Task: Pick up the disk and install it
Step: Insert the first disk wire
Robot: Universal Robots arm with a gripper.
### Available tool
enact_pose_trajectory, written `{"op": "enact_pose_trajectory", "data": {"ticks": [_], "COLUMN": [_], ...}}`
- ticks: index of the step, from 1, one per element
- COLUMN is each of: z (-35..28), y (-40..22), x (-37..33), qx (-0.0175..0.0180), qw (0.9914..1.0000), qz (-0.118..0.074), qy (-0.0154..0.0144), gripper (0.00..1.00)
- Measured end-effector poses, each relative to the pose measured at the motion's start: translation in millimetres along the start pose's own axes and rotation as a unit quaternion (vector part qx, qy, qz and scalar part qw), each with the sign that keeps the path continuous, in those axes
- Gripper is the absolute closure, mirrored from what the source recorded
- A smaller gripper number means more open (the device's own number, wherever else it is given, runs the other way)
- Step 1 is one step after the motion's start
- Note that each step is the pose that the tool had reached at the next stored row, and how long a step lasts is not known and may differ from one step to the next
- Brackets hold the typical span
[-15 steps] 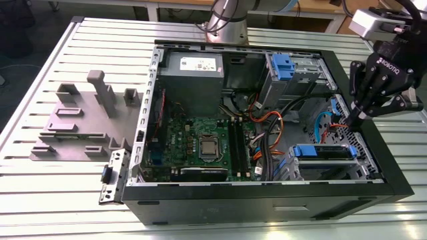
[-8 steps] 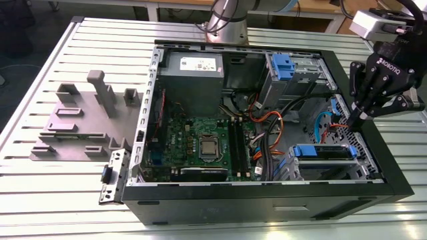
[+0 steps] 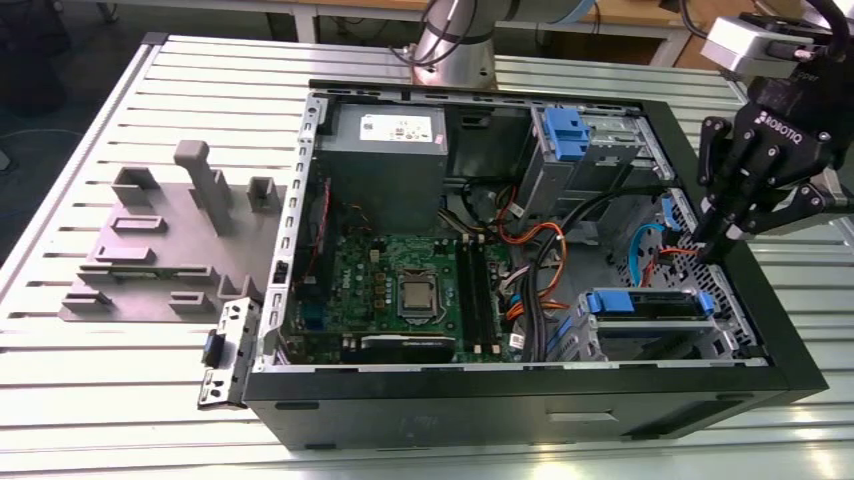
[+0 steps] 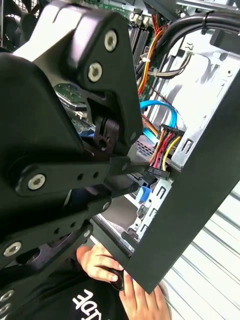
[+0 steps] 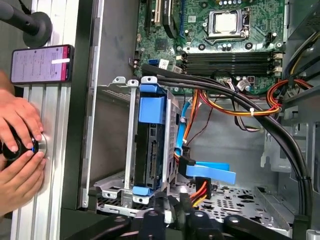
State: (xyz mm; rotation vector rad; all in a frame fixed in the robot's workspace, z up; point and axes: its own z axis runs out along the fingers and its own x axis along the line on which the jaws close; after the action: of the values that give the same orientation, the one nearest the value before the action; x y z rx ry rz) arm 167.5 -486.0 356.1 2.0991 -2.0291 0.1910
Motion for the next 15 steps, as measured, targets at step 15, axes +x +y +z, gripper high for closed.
{"op": "enact_pose_trajectory", "data": {"ticks": [15], "z": [7.0], "y": [-3.2], "x": [-8.7], "qx": [-0.0005], "qw": [0.99983], "qz": [0.0], "qy": [0.0187], "gripper": [0.69]}}
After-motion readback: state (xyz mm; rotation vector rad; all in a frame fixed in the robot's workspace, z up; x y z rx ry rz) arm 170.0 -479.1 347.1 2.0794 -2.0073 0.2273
